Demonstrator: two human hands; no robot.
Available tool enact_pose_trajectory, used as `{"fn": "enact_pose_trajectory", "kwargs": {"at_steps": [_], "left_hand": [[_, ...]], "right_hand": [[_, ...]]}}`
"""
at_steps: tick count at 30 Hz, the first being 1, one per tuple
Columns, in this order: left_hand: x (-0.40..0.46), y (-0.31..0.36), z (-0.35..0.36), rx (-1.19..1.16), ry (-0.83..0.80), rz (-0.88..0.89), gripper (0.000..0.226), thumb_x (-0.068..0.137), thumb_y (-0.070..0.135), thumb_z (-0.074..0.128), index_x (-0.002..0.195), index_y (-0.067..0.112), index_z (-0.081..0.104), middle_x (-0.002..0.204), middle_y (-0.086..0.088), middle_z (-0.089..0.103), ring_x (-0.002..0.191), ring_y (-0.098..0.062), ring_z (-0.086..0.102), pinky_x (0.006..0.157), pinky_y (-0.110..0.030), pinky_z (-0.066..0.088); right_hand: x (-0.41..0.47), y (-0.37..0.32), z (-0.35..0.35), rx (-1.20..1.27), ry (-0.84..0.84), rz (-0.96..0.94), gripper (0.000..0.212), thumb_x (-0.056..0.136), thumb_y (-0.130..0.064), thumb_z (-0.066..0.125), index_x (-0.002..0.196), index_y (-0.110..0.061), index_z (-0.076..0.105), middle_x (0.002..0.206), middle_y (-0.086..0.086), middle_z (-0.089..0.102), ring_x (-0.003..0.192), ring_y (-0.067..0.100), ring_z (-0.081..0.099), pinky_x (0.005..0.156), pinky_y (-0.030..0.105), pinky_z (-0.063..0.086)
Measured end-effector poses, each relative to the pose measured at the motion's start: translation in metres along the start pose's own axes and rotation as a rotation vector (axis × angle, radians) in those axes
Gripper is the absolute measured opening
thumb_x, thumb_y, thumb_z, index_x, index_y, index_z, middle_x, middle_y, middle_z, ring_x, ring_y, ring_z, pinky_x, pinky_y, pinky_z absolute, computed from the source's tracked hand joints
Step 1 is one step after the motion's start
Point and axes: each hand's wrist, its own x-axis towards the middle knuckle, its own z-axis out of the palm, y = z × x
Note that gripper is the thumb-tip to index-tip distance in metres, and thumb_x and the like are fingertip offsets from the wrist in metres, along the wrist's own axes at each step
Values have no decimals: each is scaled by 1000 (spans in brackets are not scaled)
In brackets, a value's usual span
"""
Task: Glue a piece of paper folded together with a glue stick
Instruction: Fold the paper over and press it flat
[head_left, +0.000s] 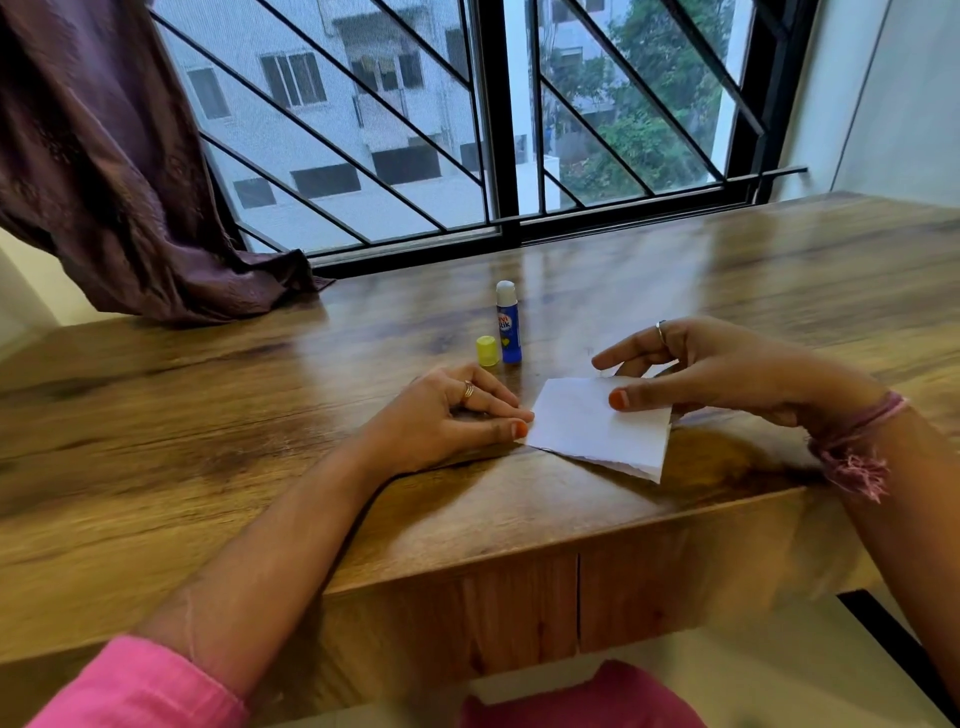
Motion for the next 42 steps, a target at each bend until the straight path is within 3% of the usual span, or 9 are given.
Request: {"fn": "enact_pose_trajectory", "kwargs": {"at_steps": [8,11,17,32,42], "left_hand": [[0,0,0,-10,-3,-3,30,76,41,70,101,27,75,105,12,62,100,-1,58,86,-16,47],[0,0,1,-7,9,0,25,77,37,72,100,29,75,104,13,63,99,1,59,84,-11,44],[0,0,0,11,1,-2,24,78,37,72,101,30,75,105,14,62,101,0,58,89,-20,47],[0,0,0,14,-3,-7,29,76,44,69,101,31,75,106,14,62,101,0,58,89,-22,47],[0,1,2,-4,33,2,30,73,44,70,98,28,76,104,13,64,98,1,60,83,-9,44]], "right_hand": [[-1,-7,1,-125,42,34,54,59,-35,75,111,-22,65,94,4,72,81,15,70,62,22,57],[-1,-9,1,-134,51,49,41,68,-25,77,107,-21,65,87,0,73,71,8,70,57,18,53],[0,-10,3,-195,87,85,31,74,-17,77,103,-16,67,82,2,72,62,2,66,53,15,50],[-2,-10,7,-198,132,118,21,73,-16,78,91,-10,70,77,2,72,57,-1,61,50,11,46],[-2,-12,8,-230,135,113,15,74,-15,78,87,-11,71,77,3,72,57,-1,62,50,12,48]]}}
